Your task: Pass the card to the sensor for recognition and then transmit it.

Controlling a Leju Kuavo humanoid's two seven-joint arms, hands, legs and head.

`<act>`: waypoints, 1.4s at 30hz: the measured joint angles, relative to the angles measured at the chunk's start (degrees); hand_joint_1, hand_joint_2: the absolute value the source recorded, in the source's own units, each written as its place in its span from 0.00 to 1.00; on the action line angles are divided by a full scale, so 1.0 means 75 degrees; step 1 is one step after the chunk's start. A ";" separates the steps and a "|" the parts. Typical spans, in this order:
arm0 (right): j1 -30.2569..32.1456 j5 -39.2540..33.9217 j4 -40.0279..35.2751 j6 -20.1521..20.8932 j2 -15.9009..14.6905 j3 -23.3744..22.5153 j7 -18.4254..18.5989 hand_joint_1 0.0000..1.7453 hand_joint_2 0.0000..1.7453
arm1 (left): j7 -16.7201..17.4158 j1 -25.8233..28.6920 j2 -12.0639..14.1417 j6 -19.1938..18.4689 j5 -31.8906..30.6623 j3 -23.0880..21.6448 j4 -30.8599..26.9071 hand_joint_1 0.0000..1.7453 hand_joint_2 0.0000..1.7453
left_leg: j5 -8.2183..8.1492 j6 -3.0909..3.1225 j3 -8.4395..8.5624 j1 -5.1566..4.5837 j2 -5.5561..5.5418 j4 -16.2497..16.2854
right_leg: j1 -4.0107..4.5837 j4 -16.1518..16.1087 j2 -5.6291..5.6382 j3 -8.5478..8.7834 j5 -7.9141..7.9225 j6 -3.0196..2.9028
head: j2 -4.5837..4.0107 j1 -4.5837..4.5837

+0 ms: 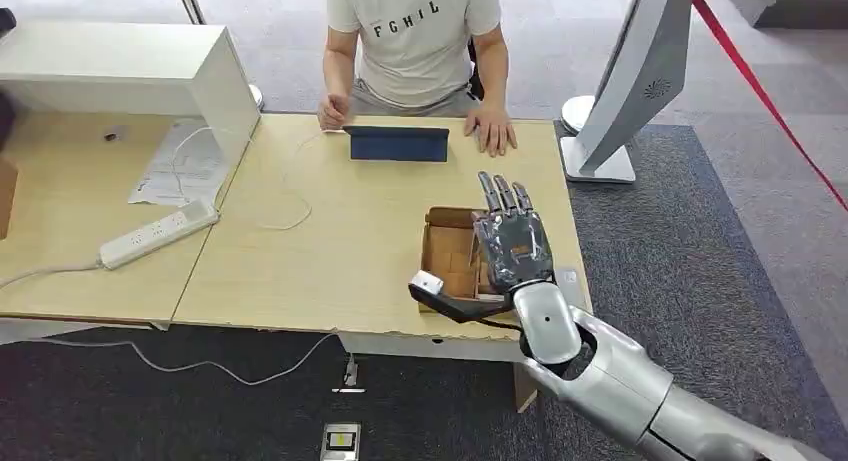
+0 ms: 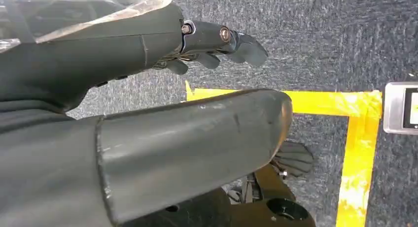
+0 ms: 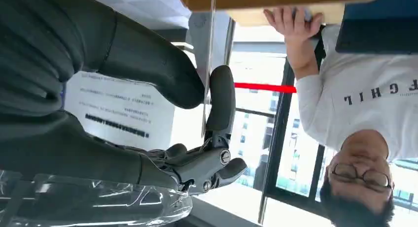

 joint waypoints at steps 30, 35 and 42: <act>-0.1832 -0.0411 0.2083 0.1002 0.0994 0.0297 0.0557 1.00 1.00 | -0.0122 0.0002 -0.0105 -0.0268 0.0038 -0.0055 0.0000 0.00 0.00 | 0.0001 -0.0001 -0.0004 0.0002 -0.0003 0.0001 | 0.0001 -0.0001 0.0000 -0.0003 0.0000 0.0000 | 0.0000 0.0000; -0.1856 -0.0388 0.2218 0.1002 0.1043 0.0350 0.0557 1.00 1.00 | 0.0067 0.0005 -0.0137 -0.0245 0.0050 -0.0055 0.0000 0.00 0.00 | 0.0001 -0.0001 -0.0004 0.0002 -0.0004 0.0001 | 0.0001 -0.0001 0.0000 -0.0004 0.0000 0.0000 | 0.0000 0.0000; -0.1854 -0.0391 0.2253 0.1002 0.1043 0.0361 0.0557 1.00 1.00 | 0.0187 0.0007 -0.0143 -0.0221 0.0050 -0.0055 0.0000 0.00 0.00 | 0.0001 -0.0001 -0.0003 0.0002 -0.0003 0.0001 | 0.0001 -0.0001 0.0000 -0.0005 0.0000 0.0000 | 0.0000 0.0000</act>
